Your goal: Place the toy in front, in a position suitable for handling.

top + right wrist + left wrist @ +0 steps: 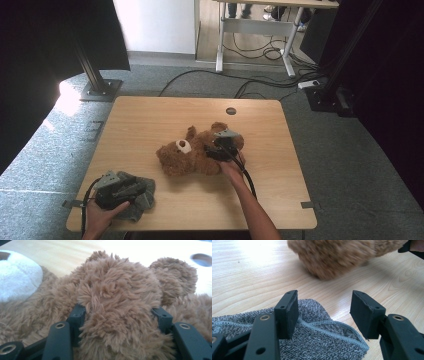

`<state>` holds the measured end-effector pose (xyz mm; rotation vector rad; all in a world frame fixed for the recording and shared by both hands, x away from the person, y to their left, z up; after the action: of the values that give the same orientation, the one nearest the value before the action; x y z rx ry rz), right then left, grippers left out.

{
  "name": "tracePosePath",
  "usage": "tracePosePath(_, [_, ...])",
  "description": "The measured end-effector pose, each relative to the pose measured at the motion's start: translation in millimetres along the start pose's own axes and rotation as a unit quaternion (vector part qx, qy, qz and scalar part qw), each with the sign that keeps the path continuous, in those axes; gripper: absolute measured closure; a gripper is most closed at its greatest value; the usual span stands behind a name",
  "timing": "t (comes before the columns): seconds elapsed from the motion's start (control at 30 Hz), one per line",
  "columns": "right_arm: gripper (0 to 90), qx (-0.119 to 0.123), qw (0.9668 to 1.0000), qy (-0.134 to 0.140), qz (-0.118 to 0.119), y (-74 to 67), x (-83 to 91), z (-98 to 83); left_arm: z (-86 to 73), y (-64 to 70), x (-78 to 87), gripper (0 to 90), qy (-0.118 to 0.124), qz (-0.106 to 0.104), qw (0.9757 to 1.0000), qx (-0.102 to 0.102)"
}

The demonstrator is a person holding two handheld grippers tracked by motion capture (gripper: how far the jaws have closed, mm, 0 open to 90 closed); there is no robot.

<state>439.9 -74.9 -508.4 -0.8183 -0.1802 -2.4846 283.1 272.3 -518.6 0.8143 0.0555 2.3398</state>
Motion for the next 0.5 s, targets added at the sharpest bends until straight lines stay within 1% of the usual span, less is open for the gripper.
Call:
tracePosePath(0.07, [43.4,-0.016,0.9997,0.004,-0.015,4.0,1.9,-1.4,0.1,-0.3,0.4,39.3,0.001,0.0,1.0,0.001])
tracePosePath(0.1, [43.3,-0.026,0.9995,0.007,-0.018,5.9,3.9,-2.8,0.2,-0.5,0.5,39.3,0.001,0.0,1.0,0.002])
tracePosePath(0.17, [43.5,-0.038,0.9991,0.011,-0.015,7.9,8.6,-6.6,0.5,-0.9,0.6,39.3,0.001,0.0,1.0,0.003])
tracePosePath(0.23, [43.5,-0.041,0.999,0.016,-0.007,7.3,13.9,-10.6,0.7,-1.0,0.5,39.3,0.001,0.0,1.0,0.003])
tracePosePath(0.33, [43.6,-0.033,0.9991,0.023,-0.009,2.3,20.2,-16.4,0.5,-0.5,0.3,39.3,0.001,0.001,1.0,0.002])
tracePosePath(0.37, [43.5,-0.035,0.999,0.025,-0.009,1.9,21.8,-18.1,0.4,-0.5,0.2,39.3,0.001,0.001,1.0,0.002])
tracePosePath(0.43, [43.5,-0.053,0.998,0.029,-0.019,0.4,24.4,-21.1,0.1,-0.9,0.1,39.3,0.001,0.002,1.0,0.004])
tracePosePath(0.5, [43.9,-0.057,0.9968,0.039,-0.04,-6.8,25.7,-25.0,-0.2,-1.5,0.0,39.3,0.002,0.002,1.0,0.007])
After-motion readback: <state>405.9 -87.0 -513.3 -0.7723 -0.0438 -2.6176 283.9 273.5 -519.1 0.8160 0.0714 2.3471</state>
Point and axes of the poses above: each handheld gripper's, and its own axes: x roughly backward along the jaws, z roughly out of its top, y roughly to its right, the point moved 2 cm from there along -x, roughly forward along the jaws, and after that the axes turned 3 degrees about x, right-handed, at the moved point
